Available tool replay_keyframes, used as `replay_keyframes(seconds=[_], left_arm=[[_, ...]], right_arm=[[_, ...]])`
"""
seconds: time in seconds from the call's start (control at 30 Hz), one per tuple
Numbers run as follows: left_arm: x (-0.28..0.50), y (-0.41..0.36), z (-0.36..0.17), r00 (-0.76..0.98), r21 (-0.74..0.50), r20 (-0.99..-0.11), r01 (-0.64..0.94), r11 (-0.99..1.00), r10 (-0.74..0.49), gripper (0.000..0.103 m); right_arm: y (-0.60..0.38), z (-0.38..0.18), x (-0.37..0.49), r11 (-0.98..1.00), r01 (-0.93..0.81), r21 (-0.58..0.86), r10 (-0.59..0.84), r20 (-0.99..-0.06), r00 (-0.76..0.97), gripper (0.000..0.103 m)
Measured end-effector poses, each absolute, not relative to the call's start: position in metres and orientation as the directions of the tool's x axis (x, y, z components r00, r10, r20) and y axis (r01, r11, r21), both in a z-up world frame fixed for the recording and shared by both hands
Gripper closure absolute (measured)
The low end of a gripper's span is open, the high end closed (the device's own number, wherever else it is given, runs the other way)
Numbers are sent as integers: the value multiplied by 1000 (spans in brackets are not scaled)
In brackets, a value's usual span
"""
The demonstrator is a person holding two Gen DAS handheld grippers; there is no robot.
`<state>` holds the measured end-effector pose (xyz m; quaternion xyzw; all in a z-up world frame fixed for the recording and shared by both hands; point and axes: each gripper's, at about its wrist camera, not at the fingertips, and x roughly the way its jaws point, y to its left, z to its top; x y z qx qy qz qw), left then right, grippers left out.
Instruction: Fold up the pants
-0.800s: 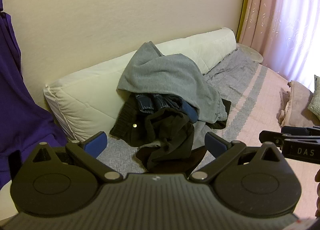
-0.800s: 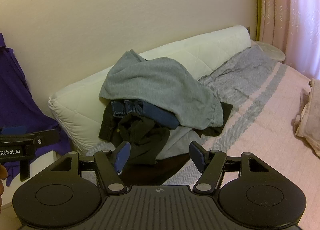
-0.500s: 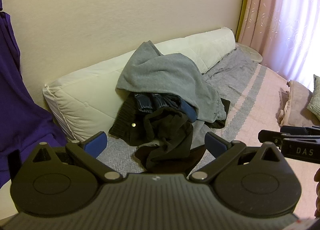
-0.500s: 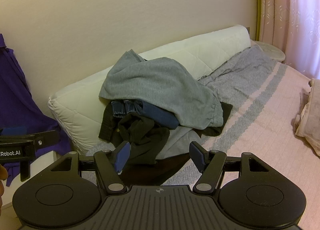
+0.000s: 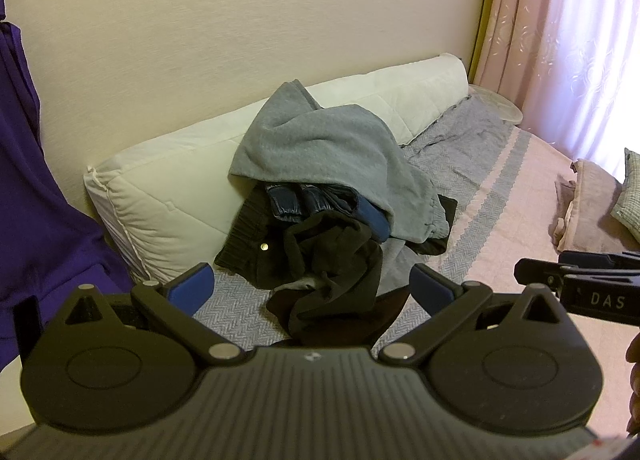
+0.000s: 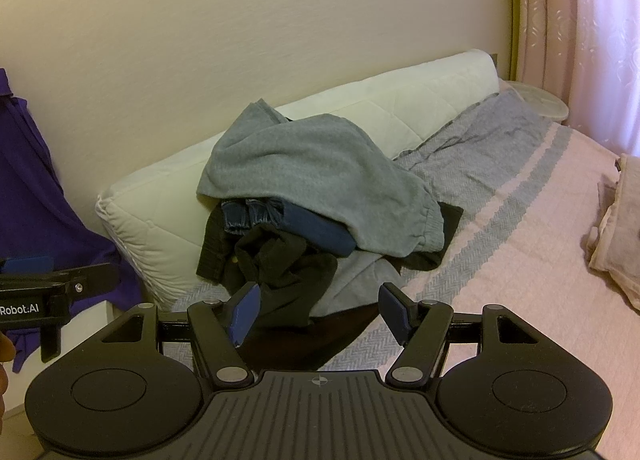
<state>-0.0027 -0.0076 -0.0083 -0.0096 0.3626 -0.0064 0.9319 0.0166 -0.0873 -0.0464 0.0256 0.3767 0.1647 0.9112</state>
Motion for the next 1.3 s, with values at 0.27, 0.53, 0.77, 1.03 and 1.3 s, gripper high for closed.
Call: replay_keyframes(seconds=[0.27, 0.53, 0.77, 1.03, 1.3], left_arm=[[-5, -9, -9, 737, -22, -676, 4, 1000, -18, 1], [-13, -18, -7, 734, -30, -679, -9, 1000, -13, 1], [-15, -33, -7, 726, -13, -687, -27, 1000, 10, 1], [-15, -44, -8, 717, -17, -696, -59, 998, 30, 1], [-7, -34, -19, 703, 49, -704, -93, 994, 101, 1]], right_arm=[[-89, -47, 15, 944, -280, 176, 323, -677, 662, 40], [-101, -50, 11, 939, -290, 185, 336, -678, 654, 40], [-119, -53, 15, 931, -304, 201, 357, -676, 644, 40], [-133, -56, 28, 914, -347, 211, 393, -676, 623, 40], [-146, -68, 49, 905, -382, 189, 401, -679, 615, 40]])
